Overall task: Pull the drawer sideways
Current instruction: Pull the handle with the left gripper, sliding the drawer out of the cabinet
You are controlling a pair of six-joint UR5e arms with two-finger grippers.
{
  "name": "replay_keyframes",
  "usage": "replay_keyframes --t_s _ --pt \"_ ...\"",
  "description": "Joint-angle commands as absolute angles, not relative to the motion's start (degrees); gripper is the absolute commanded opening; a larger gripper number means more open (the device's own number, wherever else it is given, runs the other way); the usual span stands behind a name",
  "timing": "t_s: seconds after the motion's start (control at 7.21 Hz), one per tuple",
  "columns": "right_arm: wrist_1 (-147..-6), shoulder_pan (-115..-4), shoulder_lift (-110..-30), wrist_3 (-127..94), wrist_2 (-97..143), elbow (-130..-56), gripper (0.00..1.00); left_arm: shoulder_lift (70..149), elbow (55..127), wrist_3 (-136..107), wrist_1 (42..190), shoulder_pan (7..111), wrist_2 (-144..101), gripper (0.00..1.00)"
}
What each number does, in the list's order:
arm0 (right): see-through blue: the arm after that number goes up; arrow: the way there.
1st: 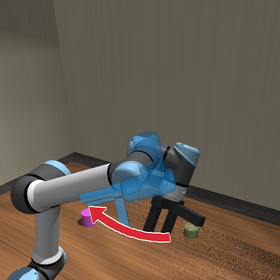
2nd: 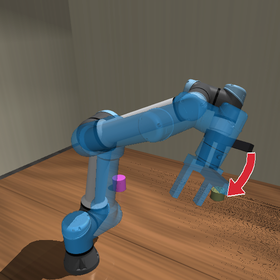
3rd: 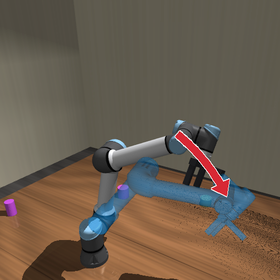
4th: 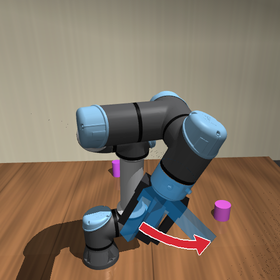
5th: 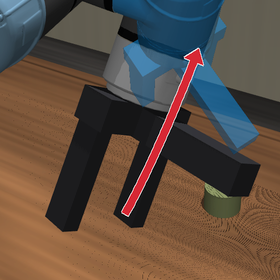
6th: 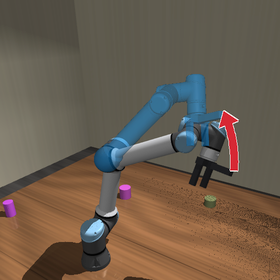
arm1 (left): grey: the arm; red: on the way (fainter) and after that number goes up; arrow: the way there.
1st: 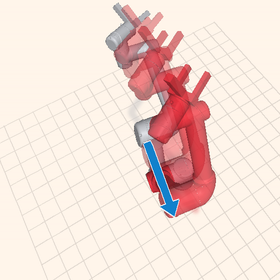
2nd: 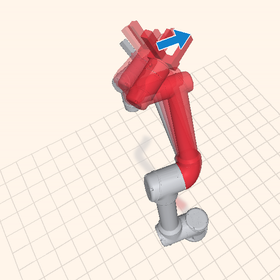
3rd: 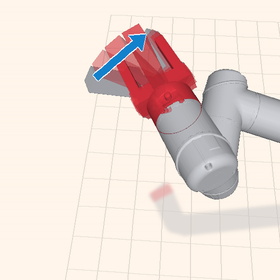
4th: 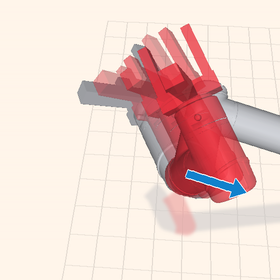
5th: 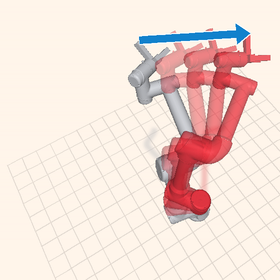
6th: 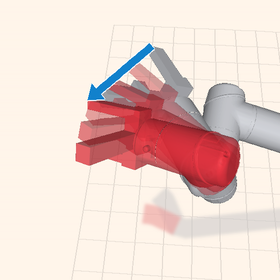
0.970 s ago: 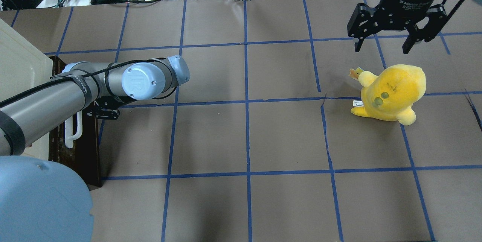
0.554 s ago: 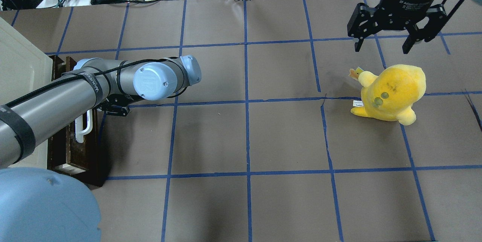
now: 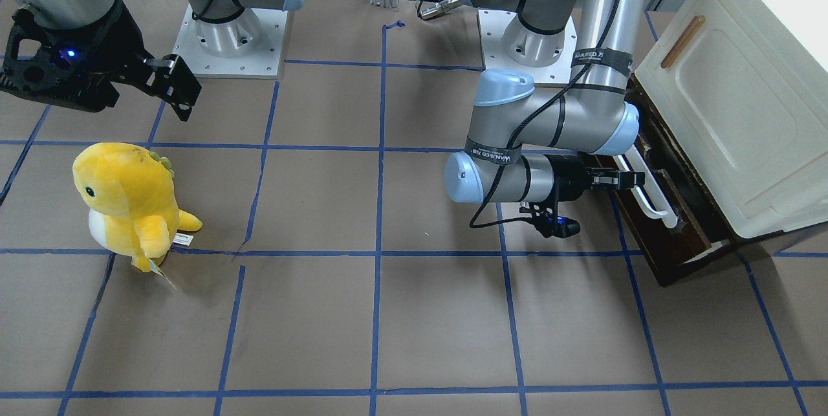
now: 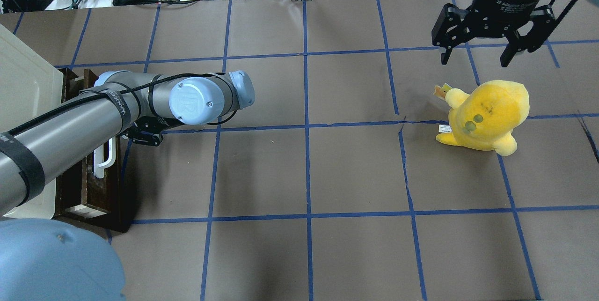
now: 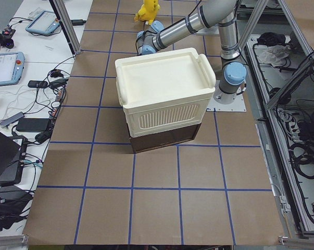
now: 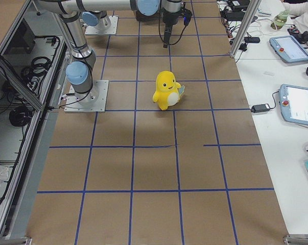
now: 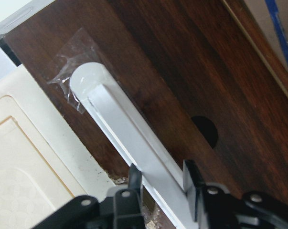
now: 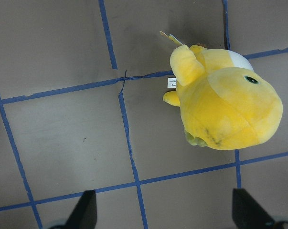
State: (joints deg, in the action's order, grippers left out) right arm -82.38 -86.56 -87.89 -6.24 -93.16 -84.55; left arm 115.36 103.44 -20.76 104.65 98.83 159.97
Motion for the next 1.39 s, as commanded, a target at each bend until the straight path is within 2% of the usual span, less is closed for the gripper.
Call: replay_keyframes --t_s 0.0,1.25 --pt "-82.44 -86.57 -87.89 -6.24 -93.16 -84.55 1.0 115.93 103.36 -20.74 104.5 98.88 160.4 0.3" --pt "-82.44 -86.57 -87.89 -6.24 -93.16 -84.55 1.0 116.63 103.18 -21.27 104.15 100.97 160.66 0.33"
